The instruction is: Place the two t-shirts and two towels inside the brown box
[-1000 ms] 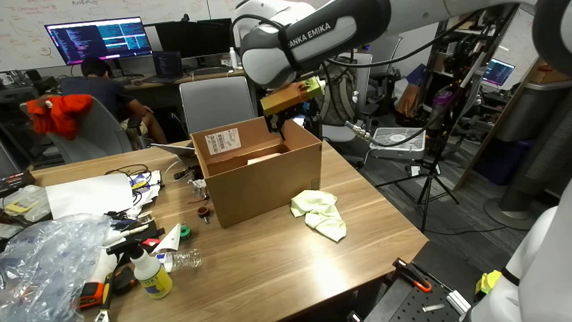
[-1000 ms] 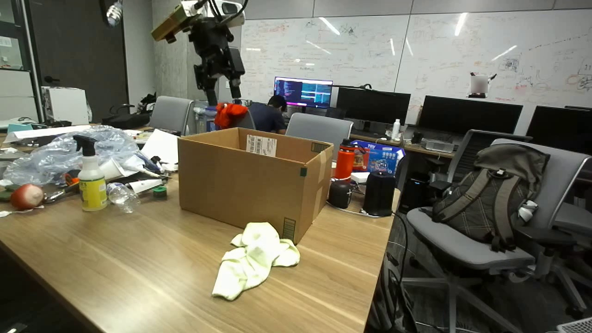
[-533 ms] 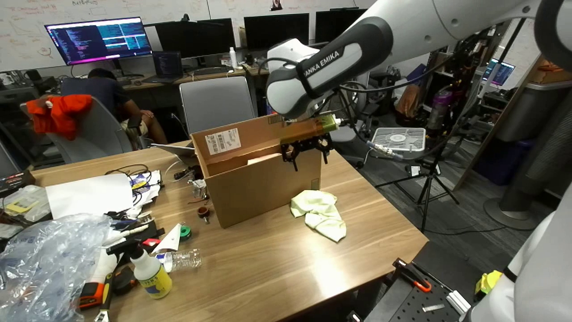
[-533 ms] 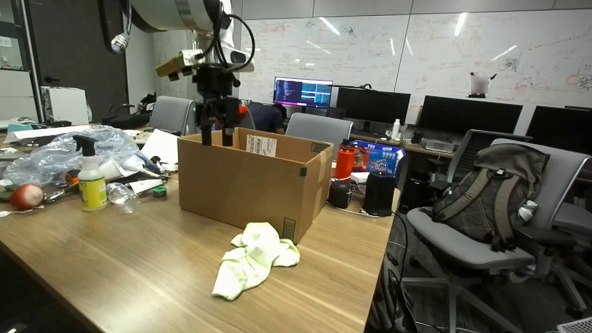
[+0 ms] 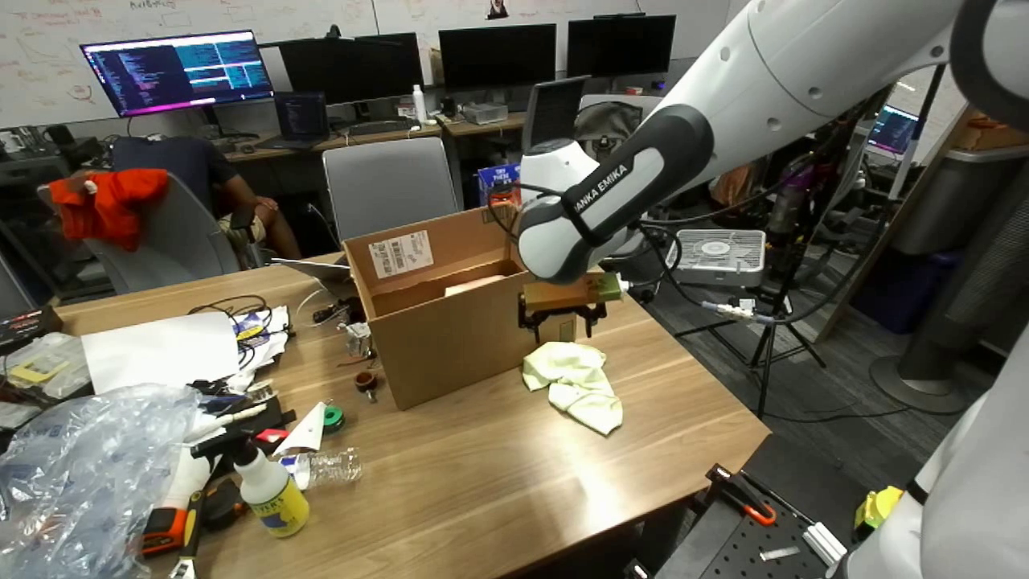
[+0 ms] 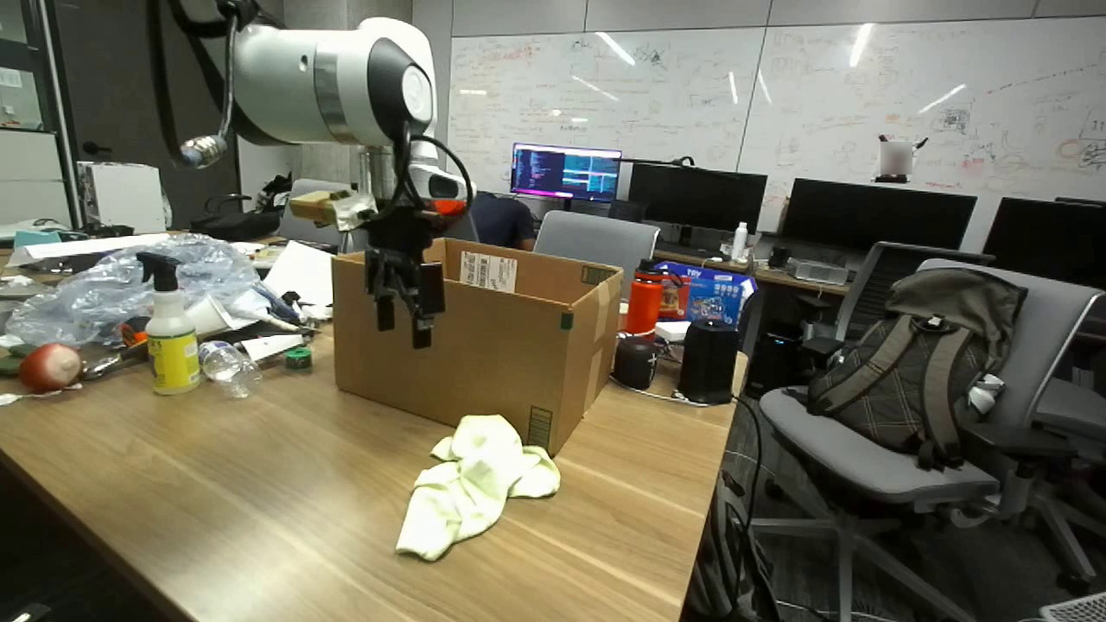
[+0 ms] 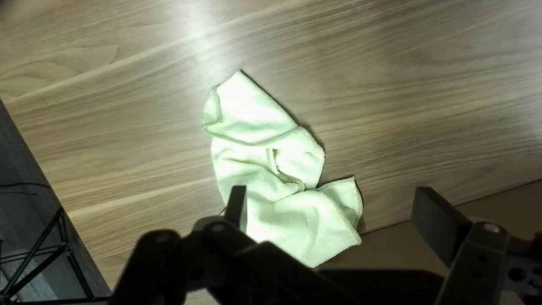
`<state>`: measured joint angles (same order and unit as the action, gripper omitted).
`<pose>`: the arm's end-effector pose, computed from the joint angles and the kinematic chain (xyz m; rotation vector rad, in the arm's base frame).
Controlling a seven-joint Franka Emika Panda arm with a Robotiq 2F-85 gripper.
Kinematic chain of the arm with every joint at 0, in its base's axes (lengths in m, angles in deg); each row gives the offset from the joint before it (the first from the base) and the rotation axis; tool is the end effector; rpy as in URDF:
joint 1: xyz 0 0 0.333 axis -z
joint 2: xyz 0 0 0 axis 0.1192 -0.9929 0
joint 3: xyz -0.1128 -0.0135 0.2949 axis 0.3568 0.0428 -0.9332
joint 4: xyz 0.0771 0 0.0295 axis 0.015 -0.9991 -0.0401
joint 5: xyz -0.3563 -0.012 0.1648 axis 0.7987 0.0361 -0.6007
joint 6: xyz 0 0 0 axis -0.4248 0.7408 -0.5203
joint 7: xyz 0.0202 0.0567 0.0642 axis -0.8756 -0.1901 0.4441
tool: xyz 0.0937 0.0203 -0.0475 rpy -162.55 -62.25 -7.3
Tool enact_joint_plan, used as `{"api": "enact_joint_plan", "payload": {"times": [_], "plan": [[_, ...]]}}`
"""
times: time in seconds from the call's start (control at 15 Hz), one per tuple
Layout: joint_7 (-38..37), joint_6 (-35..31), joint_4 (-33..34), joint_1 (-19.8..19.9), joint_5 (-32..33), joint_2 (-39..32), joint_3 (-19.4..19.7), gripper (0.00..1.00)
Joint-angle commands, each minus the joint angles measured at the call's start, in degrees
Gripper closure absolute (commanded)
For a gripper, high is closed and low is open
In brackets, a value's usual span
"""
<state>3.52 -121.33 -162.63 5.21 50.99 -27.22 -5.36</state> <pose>0.5237 0.0035 0.3057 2.9012 -0.9141 0.0009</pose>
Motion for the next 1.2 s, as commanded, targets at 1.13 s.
{"api": "enact_joint_plan", "payload": {"times": [1.13], "plan": [[-5.29, -16.22, -7.25, -1.07, 3.18, -8.59, 4.10, 0.00]]}}
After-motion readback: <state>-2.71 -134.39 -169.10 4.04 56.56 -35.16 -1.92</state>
